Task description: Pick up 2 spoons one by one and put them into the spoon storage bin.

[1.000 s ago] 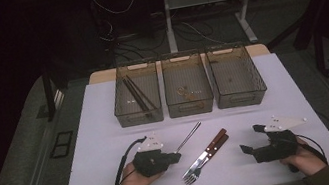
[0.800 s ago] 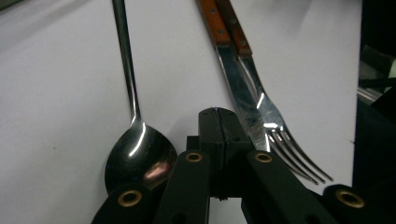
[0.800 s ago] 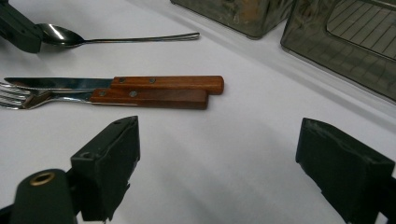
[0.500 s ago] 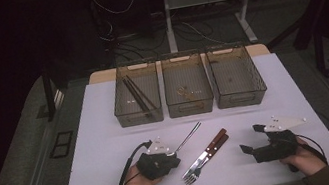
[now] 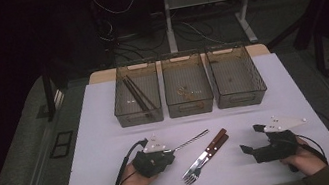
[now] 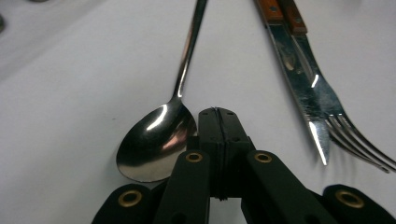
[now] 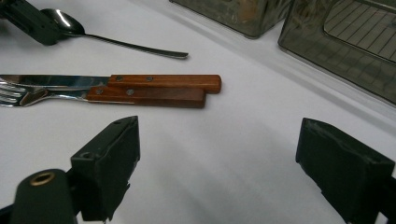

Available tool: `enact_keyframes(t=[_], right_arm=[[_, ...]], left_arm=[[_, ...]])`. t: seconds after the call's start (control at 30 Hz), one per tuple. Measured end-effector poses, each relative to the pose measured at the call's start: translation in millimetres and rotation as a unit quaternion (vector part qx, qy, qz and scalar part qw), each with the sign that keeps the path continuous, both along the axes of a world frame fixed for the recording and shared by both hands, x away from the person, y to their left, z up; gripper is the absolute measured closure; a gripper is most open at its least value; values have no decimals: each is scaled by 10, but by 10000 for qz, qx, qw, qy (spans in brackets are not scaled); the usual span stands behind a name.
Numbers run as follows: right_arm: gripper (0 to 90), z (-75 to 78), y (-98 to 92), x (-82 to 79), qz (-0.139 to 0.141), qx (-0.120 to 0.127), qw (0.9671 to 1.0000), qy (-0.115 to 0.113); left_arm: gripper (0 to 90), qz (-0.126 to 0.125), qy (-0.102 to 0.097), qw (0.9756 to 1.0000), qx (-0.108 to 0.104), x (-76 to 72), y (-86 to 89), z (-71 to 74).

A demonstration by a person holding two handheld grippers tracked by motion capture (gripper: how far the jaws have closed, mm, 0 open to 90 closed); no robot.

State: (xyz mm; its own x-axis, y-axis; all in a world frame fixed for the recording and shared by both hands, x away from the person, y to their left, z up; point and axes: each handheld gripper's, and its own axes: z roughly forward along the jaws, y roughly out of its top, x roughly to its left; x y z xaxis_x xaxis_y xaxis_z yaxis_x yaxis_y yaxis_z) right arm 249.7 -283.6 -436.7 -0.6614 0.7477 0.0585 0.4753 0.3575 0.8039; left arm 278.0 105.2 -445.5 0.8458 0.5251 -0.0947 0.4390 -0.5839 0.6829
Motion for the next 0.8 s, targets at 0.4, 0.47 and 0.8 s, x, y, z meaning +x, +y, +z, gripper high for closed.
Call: enact_keyframes(t=[0.4,0.47,0.8], right_arm=[[140,-1,-1,1,12,-12,10000,-6],[140,-4,-1,2,-1,4,10000,-9],[139,-12,0,5,4,-6,10000,11]], left_arm=[[809,-102,-149,9994,-290,-19,61,133],[780,-42,-211,9984,-518,3,118,207],[464,81,-38,9983,-582,319,217,164]])
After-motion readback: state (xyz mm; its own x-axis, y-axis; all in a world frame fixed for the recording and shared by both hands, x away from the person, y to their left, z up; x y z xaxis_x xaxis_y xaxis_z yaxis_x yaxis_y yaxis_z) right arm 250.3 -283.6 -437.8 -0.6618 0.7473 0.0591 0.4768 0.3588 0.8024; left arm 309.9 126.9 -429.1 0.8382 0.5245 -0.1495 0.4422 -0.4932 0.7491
